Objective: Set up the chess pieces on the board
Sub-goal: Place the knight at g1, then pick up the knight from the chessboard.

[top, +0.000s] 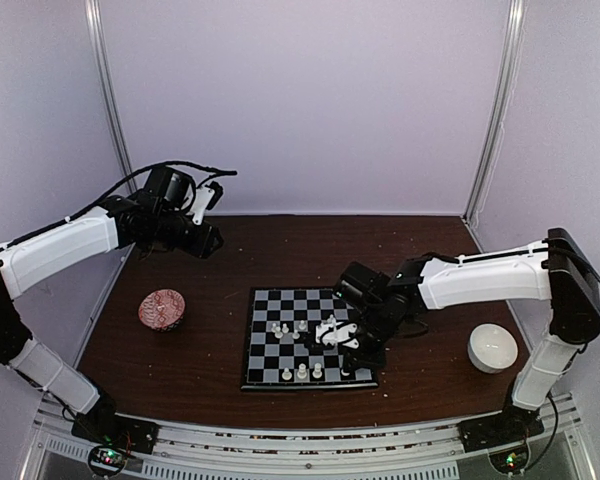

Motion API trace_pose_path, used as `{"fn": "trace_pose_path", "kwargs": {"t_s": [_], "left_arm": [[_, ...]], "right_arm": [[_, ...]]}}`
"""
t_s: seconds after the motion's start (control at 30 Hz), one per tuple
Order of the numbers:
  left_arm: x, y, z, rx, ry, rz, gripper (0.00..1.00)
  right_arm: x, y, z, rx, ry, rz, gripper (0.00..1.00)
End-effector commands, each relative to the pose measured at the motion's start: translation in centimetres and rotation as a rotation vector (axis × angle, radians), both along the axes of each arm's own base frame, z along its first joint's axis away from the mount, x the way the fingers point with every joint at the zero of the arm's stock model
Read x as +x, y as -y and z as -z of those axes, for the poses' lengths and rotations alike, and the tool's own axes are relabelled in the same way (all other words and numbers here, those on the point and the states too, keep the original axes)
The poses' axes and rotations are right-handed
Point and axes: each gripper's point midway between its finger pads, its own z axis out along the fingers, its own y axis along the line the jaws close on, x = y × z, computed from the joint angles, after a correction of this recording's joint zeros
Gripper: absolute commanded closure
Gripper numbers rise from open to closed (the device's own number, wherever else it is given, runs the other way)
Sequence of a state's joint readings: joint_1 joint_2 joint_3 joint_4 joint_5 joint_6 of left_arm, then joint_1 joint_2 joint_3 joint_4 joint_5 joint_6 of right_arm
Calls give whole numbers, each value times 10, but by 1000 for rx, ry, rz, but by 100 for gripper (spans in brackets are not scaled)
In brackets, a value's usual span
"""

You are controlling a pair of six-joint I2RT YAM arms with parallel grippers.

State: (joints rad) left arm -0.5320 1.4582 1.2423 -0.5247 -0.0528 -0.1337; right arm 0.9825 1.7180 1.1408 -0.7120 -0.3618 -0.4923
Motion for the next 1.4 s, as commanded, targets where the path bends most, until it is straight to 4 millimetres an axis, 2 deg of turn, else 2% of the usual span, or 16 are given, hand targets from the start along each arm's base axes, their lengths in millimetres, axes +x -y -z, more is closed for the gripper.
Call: {"fn": "trace_pose_path", "kwargs": {"t_s": [0.0,0.2,0.47,0.57,0.7,0.73,0.8,0.87,0.93,1.0,1.1,1.23,1.37], "left_arm": [[8,2,-17,-12,50,1,61],[8,2,-17,-8,51,-2,60],[8,2,-18,-10,52,-1,60],[7,2,-18,-12,52,0,60],[7,2,-19,-16,52,3,60],[7,3,-19,-16,52,3,60],[7,2,-19,-15,53,3,60],[7,2,-19,-16,53,2,60],[7,3,-19,-16,53,2,60],[7,2,-20,-15,56,1,60],[7,1,-21,-15,58,-2,60],[7,1,-21,-14,58,-4,60],[6,1,-22,-18,58,-1,60]], "right_arm": [[0,-2,2,-21,8,-15,98],[-1,-1,7,-45,-2,-24,98],[2,-2,5,-46,13,-14,90],[4,0,-3,-38,39,-6,87],[4,0,-17,-20,52,-13,77],[0,1,-22,-17,40,-23,71],[-4,-1,-35,14,22,-38,66],[-3,-7,-54,54,22,-32,66],[9,-13,-68,87,32,8,67],[29,-17,-79,115,48,80,69],[61,-20,-82,126,42,185,72],[91,-22,-69,98,24,278,72],[98,-28,-52,58,-21,303,69]]}}
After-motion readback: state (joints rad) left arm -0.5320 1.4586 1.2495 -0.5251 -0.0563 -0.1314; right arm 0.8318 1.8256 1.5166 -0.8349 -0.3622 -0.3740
